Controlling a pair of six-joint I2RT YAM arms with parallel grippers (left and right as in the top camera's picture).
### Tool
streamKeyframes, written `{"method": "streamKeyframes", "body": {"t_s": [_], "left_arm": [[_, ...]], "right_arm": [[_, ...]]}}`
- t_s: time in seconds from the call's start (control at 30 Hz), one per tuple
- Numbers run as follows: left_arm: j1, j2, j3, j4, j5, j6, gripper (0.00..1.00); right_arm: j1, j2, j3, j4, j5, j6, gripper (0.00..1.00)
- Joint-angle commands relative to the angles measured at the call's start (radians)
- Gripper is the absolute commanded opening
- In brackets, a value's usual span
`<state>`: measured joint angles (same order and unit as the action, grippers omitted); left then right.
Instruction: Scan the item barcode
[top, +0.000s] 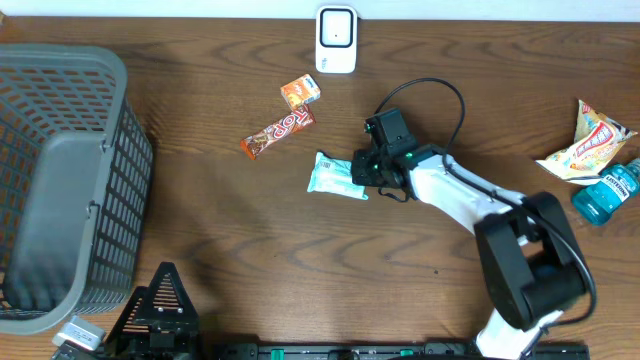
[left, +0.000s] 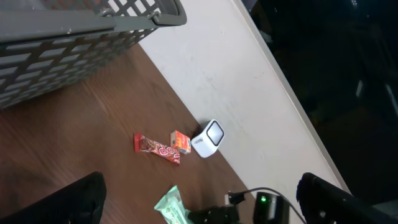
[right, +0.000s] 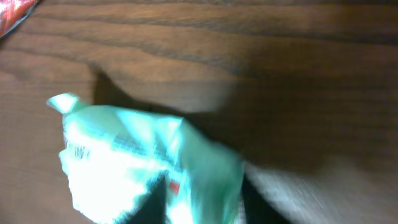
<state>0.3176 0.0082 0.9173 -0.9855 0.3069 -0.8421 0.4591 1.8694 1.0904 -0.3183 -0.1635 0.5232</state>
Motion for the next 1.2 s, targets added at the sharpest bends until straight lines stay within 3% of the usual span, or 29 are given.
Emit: {"method": "streamKeyframes", "body": {"t_s": [0.0,0.2,0.4,0.57,0.73,0.93,1.03,1.17], "left_arm": [[0.002,-0.005,0.021,0.000,-0.014,-0.005,0.98],[0.002,-0.005,0.021,0.000,-0.014,-0.005,0.98],[0.002,-0.005,0.021,0.000,-0.013,-0.006,0.98],[0.002,-0.005,0.021,0.000,-0.013,-0.006,0.98],[0.002,-0.005,0.025,0.000,-0.013,-0.005,0.98],[0.002,-0.005,0.025,0.000,-0.013,-0.006,0.98],[0.002,-0.005,0.025,0.000,-0.013,-0.006,0.98],[0.002,-0.005,0.025,0.000,-0.013,-0.006,0.98]], "right_arm": [[0.000,-0.082,-0.004,-0.033,-0.005,-0.075,0.93],[-0.001,-0.147,-0.005,-0.116,-0.024,-0.032,0.92],[-0.002,-0.098,-0.040,-0.106,-0.038,-0.159,0.92],[0.006,0.014,-0.049,-0.030,-0.053,-0.280,0.99],[0.003,0.109,-0.049,0.024,-0.090,-0.306,0.99],[0.003,0.151,-0.049,-0.076,-0.187,-0.644,0.98],[-0.002,0.151,-0.049,-0.122,-0.188,-0.718,0.99],[-0.002,0.151,-0.049,-0.172,-0.235,-0.811,0.87]]}}
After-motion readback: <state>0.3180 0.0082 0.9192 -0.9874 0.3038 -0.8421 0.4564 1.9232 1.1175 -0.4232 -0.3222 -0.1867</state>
